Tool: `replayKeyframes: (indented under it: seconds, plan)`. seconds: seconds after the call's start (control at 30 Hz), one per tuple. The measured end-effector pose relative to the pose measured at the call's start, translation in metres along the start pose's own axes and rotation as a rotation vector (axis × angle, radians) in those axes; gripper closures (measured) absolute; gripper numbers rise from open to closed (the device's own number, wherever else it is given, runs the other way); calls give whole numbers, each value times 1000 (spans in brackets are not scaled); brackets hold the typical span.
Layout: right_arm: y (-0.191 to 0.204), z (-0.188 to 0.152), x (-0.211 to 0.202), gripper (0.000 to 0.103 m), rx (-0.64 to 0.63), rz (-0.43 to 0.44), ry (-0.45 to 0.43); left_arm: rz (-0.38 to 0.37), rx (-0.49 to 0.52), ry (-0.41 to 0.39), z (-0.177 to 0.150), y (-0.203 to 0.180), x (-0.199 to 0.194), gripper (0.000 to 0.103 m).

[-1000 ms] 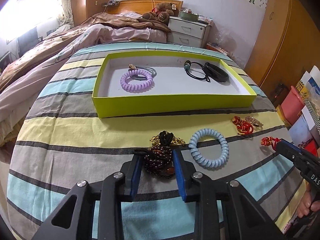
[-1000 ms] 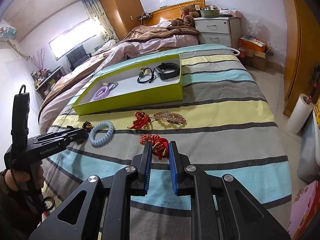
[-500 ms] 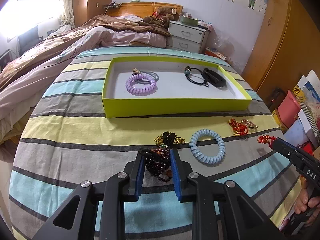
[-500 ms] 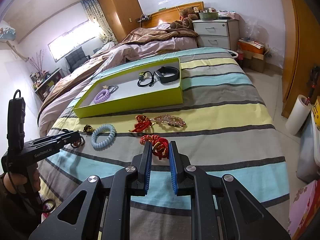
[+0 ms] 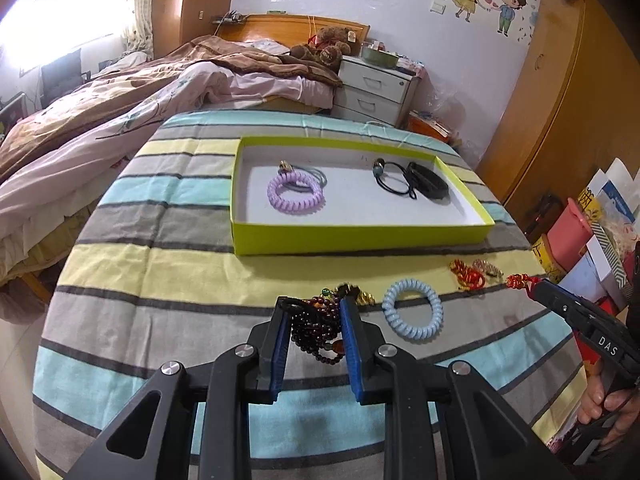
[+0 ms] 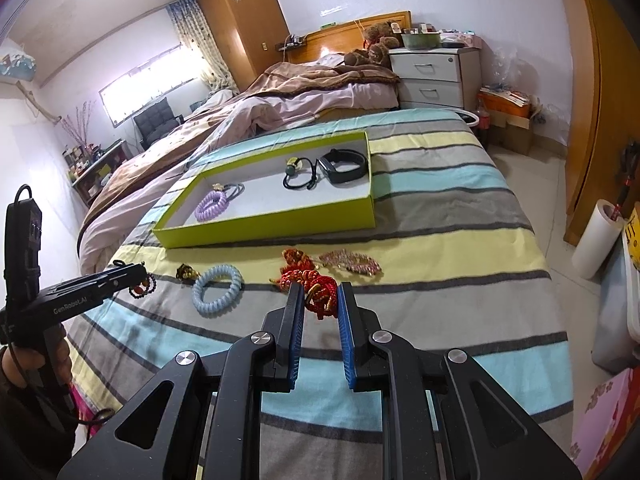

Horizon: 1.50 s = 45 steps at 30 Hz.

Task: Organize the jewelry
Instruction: 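Carry the red beads and brown cluster up and over into the yellow-green box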

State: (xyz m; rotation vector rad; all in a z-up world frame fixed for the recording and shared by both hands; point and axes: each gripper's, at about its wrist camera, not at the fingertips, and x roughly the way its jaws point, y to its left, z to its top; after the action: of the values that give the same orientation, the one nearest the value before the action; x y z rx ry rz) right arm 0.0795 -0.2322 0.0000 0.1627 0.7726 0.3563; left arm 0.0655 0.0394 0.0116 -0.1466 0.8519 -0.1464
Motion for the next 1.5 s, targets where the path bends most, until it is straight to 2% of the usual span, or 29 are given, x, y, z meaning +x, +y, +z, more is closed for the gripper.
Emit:
replayKeyframes:
  seconds: [0.23,0.6,1.03,1.5]
  plan:
    - [11,15,6,86,-20,8,-10,-13,-4,-24,24,7,-2,78]
    - [16,49,32,86,-28,-13,-7,-65,-1,-16,63,6,18,78]
    - [1,83,80,86,-35,-60,57,-121,20,27,113,-17,75,78]
    - [-13,92,111,86,-72,-86,132,-112,30,120,129,-27,140,78]
